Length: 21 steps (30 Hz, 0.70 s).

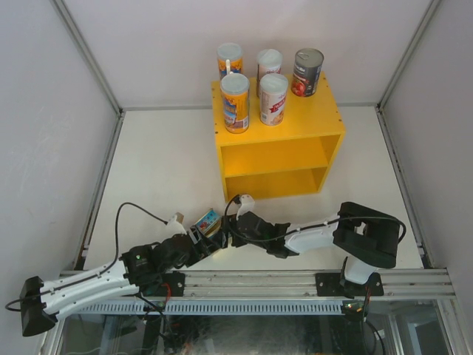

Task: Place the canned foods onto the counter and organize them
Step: Pick up the canned food from the center of the board.

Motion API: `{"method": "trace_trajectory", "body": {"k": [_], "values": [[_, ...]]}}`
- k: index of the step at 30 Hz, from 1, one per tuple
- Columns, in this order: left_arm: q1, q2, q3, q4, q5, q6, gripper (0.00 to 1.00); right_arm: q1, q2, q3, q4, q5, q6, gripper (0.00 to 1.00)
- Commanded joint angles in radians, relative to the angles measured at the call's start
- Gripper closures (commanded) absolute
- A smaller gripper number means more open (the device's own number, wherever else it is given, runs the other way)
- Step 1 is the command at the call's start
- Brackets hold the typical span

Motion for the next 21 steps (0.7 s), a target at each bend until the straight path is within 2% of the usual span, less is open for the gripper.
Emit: {"method": "trace_trajectory", "body": {"k": [1, 11, 17, 21], "values": [[0.003, -0.02, -0.02, -0.128, -0.031, 0.028, 0.25, 0.088, -0.049, -0.055, -0.029, -0.058, 0.014, 0.3], [0.005, -0.062, -0.021, -0.17, -0.034, 0.029, 0.25, 0.144, -0.117, -0.107, -0.07, 0.009, 0.009, 0.34], [0.006, -0.078, -0.009, -0.186, -0.033, 0.04, 0.25, 0.16, -0.18, -0.106, -0.168, 0.065, -0.029, 0.31], [0.006, -0.088, -0.006, -0.193, -0.019, 0.047, 0.25, 0.16, -0.274, -0.106, -0.269, 0.105, 0.004, 0.28]]}}
